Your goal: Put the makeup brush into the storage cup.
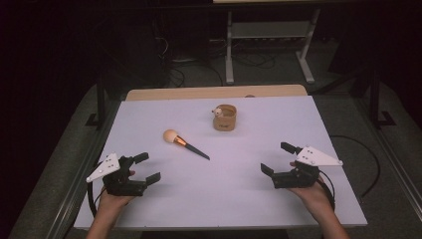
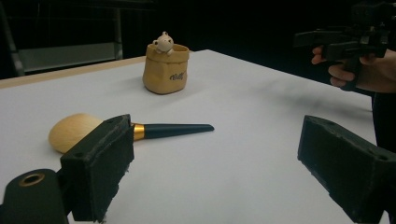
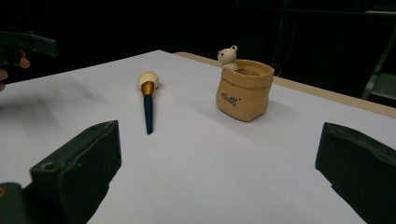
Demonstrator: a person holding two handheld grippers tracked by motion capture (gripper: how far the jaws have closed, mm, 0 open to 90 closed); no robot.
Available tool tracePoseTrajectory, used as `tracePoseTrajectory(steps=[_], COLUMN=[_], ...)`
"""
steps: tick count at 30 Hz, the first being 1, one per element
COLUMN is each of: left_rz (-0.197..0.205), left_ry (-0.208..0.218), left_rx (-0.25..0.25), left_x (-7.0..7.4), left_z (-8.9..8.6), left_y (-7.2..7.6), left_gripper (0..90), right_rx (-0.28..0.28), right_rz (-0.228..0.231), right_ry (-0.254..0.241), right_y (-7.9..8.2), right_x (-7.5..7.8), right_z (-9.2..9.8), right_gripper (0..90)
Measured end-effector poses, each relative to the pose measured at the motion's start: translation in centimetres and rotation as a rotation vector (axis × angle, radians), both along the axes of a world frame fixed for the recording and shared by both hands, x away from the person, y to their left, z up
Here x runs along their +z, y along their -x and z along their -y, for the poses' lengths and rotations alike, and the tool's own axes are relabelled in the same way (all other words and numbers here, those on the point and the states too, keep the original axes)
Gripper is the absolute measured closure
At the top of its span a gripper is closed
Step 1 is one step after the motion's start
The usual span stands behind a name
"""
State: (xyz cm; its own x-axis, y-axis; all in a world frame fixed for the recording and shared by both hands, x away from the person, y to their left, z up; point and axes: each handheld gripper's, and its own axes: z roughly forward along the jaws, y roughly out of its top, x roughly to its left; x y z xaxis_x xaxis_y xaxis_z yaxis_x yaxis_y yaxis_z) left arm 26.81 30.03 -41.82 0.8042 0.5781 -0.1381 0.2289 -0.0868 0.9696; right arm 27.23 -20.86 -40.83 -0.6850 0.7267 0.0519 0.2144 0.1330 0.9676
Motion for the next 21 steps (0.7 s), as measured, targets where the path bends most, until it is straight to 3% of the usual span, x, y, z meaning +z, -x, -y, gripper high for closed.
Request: tracePoseTrajectory(steps=[11, 16, 21], left_rz=[-0.005, -0.002, 0.001], left_ry=[0.004, -0.016, -0.01], left_rx=[0.005, -0.002, -0.006], left_x=[0.0, 0.0, 0.1], left_z=[0.0, 0.1, 0.0], left_y=[0.0, 0.1, 0.1], left_gripper=[10.3, 10.3, 10.3], right_rx=[0.012, 0.032, 0.04], right_rz=[-0.003, -0.017, -0.015], right_ry=[0.018, 0.011, 0.036], right_y=[-1.1, -1.7, -2.4], right_x=[0.7, 1.0, 1.1], right_z=[-0.8, -1.4, -2.1], right_gripper=[0.0, 0.0, 0.0])
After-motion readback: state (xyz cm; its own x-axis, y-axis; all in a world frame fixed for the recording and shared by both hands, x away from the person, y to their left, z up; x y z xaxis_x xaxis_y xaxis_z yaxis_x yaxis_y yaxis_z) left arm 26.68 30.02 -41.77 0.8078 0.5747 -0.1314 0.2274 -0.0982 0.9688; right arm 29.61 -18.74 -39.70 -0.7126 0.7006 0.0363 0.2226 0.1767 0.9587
